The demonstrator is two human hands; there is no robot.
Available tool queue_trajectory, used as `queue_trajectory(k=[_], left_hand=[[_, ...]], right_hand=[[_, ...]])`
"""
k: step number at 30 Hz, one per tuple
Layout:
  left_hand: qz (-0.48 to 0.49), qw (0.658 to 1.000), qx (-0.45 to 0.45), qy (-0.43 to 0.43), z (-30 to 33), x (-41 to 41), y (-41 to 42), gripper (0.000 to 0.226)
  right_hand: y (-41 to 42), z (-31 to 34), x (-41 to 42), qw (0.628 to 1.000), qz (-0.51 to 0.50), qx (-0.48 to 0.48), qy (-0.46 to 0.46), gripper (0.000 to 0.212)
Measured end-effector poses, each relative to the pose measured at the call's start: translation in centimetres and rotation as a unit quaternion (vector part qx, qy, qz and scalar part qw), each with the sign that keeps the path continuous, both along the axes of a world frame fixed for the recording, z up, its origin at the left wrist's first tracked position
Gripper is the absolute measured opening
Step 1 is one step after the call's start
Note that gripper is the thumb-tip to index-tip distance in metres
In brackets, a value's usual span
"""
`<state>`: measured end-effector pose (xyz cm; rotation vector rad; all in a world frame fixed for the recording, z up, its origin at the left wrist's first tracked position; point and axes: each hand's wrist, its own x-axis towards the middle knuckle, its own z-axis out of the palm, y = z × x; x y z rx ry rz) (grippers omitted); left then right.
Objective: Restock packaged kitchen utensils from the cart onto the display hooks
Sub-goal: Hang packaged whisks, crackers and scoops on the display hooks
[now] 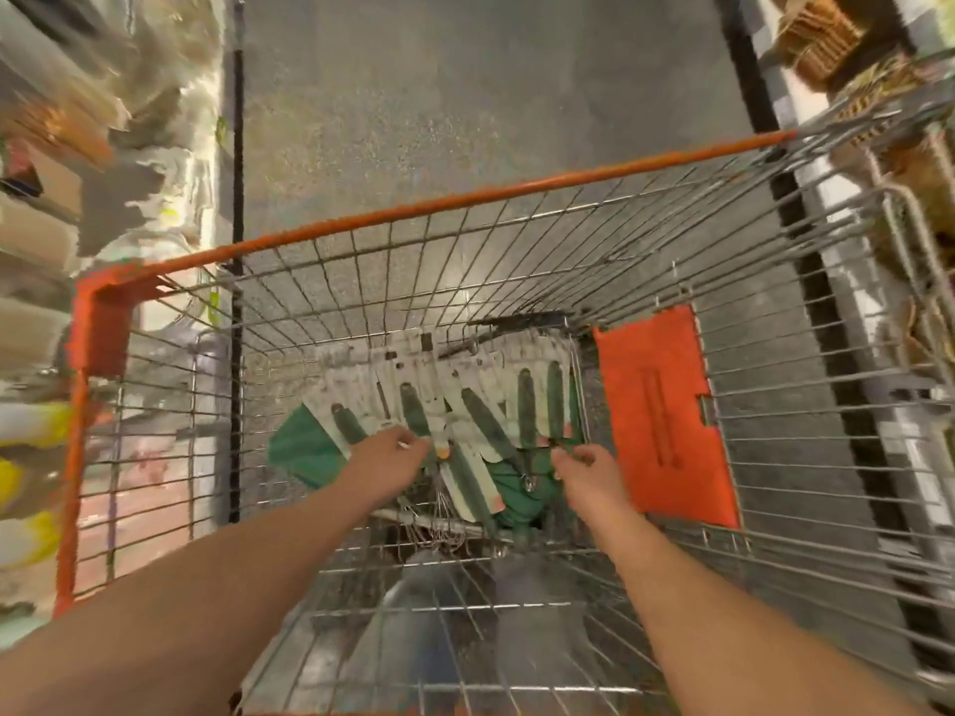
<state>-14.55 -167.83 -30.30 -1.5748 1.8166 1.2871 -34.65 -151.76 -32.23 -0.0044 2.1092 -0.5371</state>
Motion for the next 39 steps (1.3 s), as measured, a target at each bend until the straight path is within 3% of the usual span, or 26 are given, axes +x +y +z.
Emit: queue_trajectory(k=[9, 13, 17, 21, 24, 27, 29, 31, 35, 39], left_hand=[[0.034, 0.995, 0.081, 0.046, -4.0, -8.2, -0.7, 0.05], [0.092, 0.989, 0.114, 0.005, -7.1, -10.2, -1.0, 0.063], [0.15, 0.981, 0.121, 0.002, -8.3, -11.1, -0.8, 0.046], [0.257, 0.954, 0.153, 0.026, -8.9, -11.4, -0.4, 0.083], [0.282, 0.946, 0.148, 0.061, -9.7, -11.6, -0.4, 0.081], [0.299, 0.936, 0.169, 0.073, -9.9, -11.8, -0.7, 0.094], [0.291, 0.935, 0.189, 0.067, -10.3, -11.5, -0.8, 0.101], [0.272, 0.94, 0.196, 0.066, -10.3, -11.0, -0.9, 0.097], [0.302, 0.934, 0.173, 0.078, -10.0, -10.1, -0.4, 0.075], [0.344, 0.931, 0.103, 0.07, -9.5, -9.2, -0.1, 0.038]], right_hand=[[-0.9, -3.2, -4.2, 0.999, 0.018, -0.013, -0.043, 0.055], [-2.4, -6.1, -5.3, 0.998, 0.033, -0.018, -0.047, 0.064], [-4.3, -8.4, -5.4, 0.997, 0.02, -0.018, -0.071, 0.069], [-5.3, -10.0, -4.8, 0.998, -0.014, -0.005, -0.06, 0.076], [-5.1, -10.5, -4.5, 0.999, -0.027, -0.002, -0.044, 0.074], [-4.7, -10.6, -3.7, 0.998, -0.035, 0.021, -0.053, 0.072], [-4.4, -10.8, -3.3, 0.998, -0.037, 0.018, -0.052, 0.06], [-4.2, -10.9, -3.1, 0.999, -0.011, 0.012, -0.044, 0.051], [-4.8, -10.6, -2.6, 0.999, 0.045, 0.01, -0.025, 0.061], [-5.5, -10.5, -2.3, 0.998, 0.049, 0.015, -0.037, 0.061]])
